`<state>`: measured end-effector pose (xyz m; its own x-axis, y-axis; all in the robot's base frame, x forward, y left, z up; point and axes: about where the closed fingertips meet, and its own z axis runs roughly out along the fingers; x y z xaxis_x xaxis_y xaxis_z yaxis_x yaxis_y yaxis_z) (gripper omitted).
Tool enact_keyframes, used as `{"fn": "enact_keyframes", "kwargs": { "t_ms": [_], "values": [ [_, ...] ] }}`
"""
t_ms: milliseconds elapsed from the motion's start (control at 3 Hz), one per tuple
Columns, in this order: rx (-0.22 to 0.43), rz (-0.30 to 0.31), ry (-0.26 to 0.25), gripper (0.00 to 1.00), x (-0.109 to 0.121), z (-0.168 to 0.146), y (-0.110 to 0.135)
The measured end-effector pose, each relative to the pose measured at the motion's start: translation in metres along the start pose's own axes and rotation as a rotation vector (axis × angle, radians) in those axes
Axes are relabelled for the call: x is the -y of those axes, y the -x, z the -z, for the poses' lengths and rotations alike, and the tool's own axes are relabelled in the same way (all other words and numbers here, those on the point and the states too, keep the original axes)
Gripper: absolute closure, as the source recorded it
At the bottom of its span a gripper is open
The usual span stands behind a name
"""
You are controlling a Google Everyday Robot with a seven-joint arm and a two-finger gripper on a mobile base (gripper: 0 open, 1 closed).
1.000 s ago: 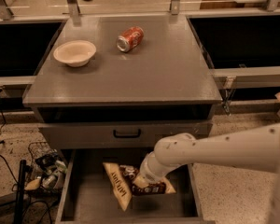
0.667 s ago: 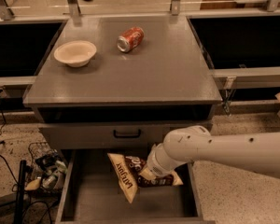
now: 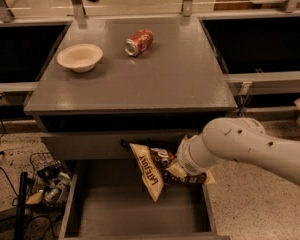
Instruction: Pick brown chip bag from middle drawer and place on counter
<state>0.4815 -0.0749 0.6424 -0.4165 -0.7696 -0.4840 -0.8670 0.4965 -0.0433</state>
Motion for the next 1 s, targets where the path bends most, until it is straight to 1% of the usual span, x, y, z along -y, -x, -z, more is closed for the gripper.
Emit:
{"fn": "enact_keyframes", "kwargs": {
  "t_ms": [333, 667, 1000],
  "values": [
    [0.008, -0.002, -0.005, 1.00, -0.009, 0.049, -0.011],
    [0.025, -0.029, -0.056, 1.00, -0.023, 0.113, -0.046],
    [0.021, -0.033, -0.054, 1.00, -0.022, 0.109, -0.045]
  ]
}}
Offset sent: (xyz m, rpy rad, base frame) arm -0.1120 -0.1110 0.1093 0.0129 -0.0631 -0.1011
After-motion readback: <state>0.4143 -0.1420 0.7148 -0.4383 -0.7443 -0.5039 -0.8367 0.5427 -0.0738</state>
